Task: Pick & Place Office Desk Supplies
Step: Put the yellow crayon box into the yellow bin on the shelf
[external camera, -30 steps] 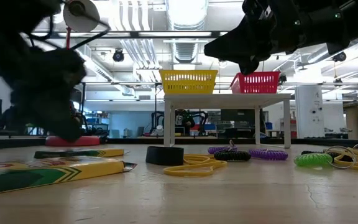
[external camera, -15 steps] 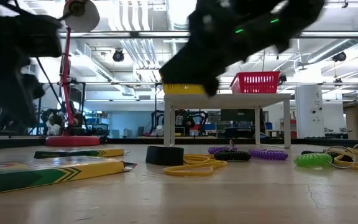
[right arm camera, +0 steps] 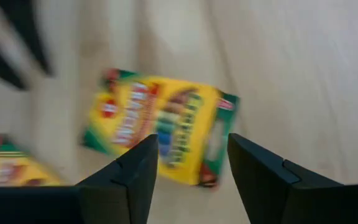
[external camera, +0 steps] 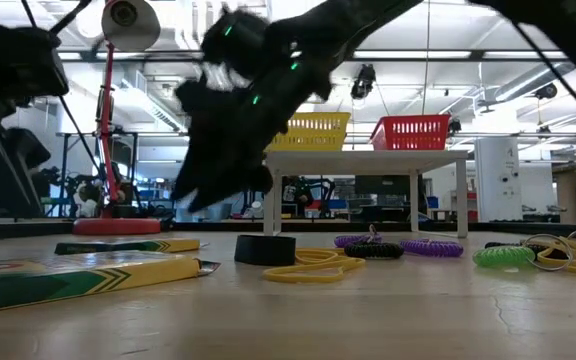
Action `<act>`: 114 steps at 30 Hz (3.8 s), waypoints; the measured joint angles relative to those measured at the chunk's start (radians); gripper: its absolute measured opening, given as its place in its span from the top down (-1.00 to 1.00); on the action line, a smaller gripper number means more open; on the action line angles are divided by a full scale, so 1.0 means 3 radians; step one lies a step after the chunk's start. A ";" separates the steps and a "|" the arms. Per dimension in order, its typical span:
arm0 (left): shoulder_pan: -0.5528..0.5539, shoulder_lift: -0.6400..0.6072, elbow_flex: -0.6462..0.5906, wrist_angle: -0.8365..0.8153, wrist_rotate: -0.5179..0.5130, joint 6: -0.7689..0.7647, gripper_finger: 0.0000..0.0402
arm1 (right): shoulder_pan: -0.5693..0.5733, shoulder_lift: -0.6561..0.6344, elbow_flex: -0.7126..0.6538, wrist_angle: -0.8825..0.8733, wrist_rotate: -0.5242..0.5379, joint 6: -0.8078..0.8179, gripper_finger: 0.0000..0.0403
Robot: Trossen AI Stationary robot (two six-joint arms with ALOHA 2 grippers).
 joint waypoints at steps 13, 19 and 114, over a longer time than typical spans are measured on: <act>0.0000 0.0000 -0.0729 0.1351 -0.0295 0.0002 0.47 | -0.0072 0.0348 0.0493 -0.0580 -0.0185 0.0059 0.07; 0.0000 0.0000 -0.0747 0.1360 -0.0400 0.0027 0.47 | -0.0087 0.0335 0.0375 -0.0528 -0.0474 0.0226 0.07; 0.0156 0.0348 -0.0743 0.1758 -0.1280 0.0129 0.61 | 0.0553 -0.2661 -0.1173 -0.0296 0.2458 0.0494 0.96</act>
